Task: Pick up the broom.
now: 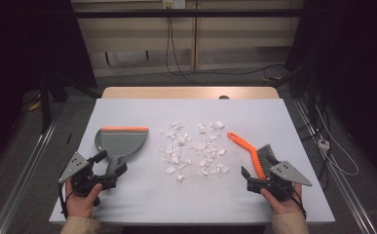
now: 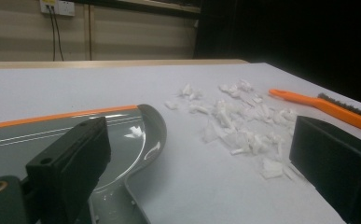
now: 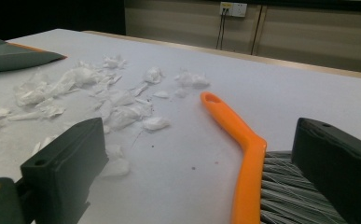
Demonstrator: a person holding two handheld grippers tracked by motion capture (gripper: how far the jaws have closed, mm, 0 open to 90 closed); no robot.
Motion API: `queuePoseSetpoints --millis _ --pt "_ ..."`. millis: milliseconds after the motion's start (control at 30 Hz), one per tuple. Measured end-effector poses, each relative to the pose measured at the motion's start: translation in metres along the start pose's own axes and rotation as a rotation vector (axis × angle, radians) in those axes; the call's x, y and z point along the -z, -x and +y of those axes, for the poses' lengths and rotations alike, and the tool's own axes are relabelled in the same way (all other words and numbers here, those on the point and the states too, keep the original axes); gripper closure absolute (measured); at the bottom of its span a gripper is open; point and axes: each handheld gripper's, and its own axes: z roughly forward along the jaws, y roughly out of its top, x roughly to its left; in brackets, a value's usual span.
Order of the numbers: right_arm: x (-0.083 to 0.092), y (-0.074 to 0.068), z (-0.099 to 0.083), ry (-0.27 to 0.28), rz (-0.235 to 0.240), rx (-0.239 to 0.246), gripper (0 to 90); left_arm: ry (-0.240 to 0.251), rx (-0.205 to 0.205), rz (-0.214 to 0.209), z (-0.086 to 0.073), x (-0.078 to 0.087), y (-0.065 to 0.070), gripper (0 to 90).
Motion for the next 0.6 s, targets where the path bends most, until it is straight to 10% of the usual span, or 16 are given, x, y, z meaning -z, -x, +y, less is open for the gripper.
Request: queuePoseSetpoints --millis 600 --pt "-0.014 0.0 0.014 -0.019 -0.008 0.024 5.9 0.004 -0.057 -0.034 0.004 -0.002 0.003 4.9"
